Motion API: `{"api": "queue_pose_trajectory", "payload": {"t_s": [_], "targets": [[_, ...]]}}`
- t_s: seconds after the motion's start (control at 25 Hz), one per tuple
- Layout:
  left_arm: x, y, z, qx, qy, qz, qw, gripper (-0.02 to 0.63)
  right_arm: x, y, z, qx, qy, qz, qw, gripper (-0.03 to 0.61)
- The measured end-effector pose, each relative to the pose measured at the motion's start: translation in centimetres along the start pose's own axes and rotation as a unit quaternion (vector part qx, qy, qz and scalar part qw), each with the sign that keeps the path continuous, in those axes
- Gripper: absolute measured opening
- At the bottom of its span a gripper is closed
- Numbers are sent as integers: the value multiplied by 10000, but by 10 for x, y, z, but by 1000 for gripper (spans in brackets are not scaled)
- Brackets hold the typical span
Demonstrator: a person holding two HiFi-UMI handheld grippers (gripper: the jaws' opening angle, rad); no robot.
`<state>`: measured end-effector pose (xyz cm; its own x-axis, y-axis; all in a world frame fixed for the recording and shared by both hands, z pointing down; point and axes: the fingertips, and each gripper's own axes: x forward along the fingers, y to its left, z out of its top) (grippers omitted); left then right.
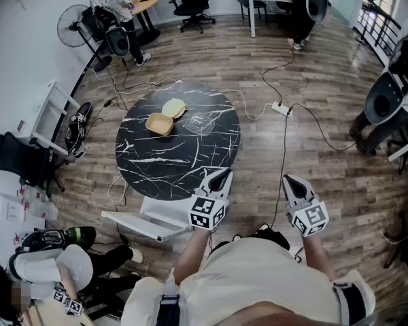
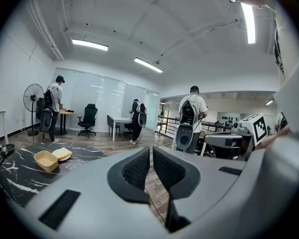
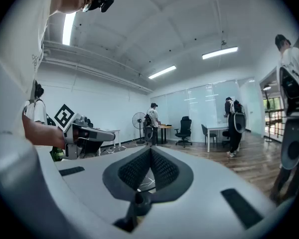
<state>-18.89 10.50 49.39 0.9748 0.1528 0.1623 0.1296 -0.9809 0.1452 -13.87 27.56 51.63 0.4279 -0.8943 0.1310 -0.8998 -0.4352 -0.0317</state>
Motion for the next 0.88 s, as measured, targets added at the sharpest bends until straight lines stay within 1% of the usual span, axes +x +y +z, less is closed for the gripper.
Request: {"api": "queue_pose_trajectory", "payload": {"t_s": [0.16,0.28,0.36,0.56,0.88], "targets": [[14,-9,5,-6,12,44,10000,37,-7,-19,8,-148,7,-32,9999,6],[23,-11,14,23,-24,79,10000,37,-9,-26,11,-393,75,-94,9992,6],[29,-15,14,16,-19,94,10000,37,-13,-30,11,-469,87,-106,9988,7],[46,-29,3,-28,107,27,9999,37,-26,-44,4,-368,81,-168,9991,8],[73,-48,-3,86,232,-73,9997,37,-40,-73,-10,-240,100,-263,9993,8]]}}
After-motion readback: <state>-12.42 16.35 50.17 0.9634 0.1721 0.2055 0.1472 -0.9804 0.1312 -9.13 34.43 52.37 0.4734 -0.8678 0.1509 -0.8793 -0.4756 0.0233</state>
